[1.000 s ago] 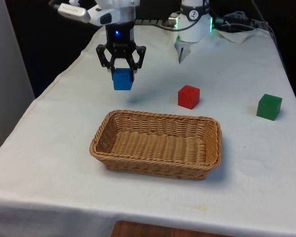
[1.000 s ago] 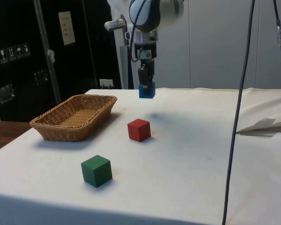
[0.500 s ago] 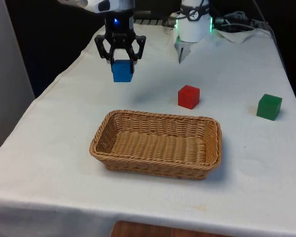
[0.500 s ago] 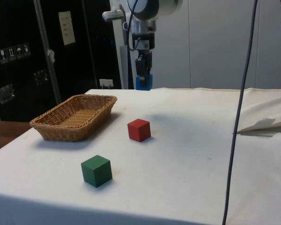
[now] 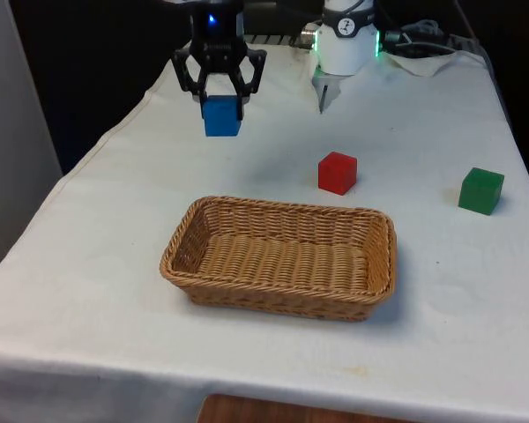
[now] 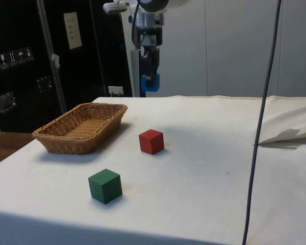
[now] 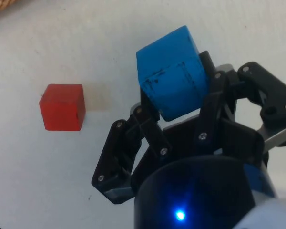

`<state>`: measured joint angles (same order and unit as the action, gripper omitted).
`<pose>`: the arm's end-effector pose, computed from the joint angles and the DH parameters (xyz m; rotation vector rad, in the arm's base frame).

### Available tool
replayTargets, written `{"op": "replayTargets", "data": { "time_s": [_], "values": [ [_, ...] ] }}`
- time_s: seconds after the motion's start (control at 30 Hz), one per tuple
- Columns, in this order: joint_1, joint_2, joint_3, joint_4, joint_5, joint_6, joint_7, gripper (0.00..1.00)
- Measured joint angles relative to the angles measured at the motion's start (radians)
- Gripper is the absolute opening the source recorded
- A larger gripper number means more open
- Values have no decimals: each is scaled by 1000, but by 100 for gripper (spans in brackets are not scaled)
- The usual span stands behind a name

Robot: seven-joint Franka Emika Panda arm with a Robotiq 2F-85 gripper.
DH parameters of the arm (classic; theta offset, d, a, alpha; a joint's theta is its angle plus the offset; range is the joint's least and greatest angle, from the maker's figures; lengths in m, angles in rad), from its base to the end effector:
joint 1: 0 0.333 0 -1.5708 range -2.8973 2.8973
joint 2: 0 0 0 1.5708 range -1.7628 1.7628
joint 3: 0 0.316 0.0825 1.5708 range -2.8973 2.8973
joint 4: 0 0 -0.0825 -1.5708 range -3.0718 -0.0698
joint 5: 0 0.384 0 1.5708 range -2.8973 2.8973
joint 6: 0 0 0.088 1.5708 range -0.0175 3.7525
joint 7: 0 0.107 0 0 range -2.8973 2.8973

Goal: Pick up the blue cube and place it into the basket.

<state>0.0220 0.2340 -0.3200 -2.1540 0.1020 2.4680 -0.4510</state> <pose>0.5485 -0.1660 0.3047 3.0964 0.1359 0.1329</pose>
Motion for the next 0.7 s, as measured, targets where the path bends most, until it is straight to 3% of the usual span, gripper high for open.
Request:
{"op": "replayTargets", "data": {
  "time_s": [0.7],
  "values": [
    [13, 18, 14, 108, -66, -93, 66, 0]
  ]
}}
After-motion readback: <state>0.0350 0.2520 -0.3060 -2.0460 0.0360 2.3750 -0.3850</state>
